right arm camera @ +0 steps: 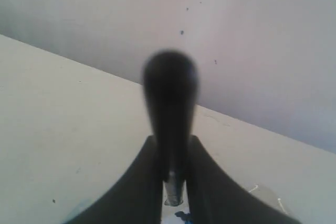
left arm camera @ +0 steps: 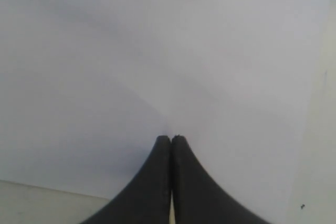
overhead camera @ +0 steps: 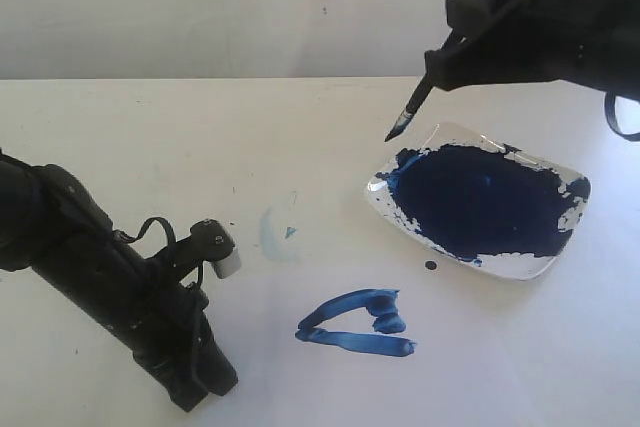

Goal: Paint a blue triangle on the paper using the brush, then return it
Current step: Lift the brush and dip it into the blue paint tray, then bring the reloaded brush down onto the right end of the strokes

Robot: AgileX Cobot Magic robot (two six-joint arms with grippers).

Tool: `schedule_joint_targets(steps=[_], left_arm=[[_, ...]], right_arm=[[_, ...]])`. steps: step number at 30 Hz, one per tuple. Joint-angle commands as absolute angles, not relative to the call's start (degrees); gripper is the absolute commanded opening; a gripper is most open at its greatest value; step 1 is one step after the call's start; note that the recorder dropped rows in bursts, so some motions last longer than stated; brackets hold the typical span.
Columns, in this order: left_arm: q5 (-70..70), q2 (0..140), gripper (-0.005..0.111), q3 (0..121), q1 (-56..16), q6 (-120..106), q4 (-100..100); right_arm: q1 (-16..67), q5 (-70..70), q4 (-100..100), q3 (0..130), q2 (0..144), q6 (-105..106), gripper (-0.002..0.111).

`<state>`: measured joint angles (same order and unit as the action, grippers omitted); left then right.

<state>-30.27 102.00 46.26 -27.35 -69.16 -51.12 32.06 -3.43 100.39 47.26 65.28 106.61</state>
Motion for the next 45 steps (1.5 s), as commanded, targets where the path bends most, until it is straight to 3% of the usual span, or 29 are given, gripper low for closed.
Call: schedule_joint_targets(steps=[1,5,15,23,45], left_arm=[[-31.56,102.04,0.000,45.78,-27.30,-69.21,-51.46],[-31.56,102.04,0.000,45.78,-27.30,-69.21,-51.46],[-31.55,102.04,0.000,45.78,-27.30,-69.21,-51.59],[-31.55,102.04,0.000,45.78,-27.30,-69.21,-51.59],[-31.55,102.04,0.000,45.78,-27.30,-69.21,-51.59]], right_arm=[[25.85,-18.21,88.48,48.09,66.41,91.56,0.000],[20.33,-27.83,56.52,53.58,70.43,58.32,0.000],[19.26,-44.99,39.81,58.54,70.98,46.67,0.000],[19.26,-49.58,38.30,58.54,70.73,44.01,0.000],[19.60,-45.97,39.14,58.54,75.59,43.68,0.000]])
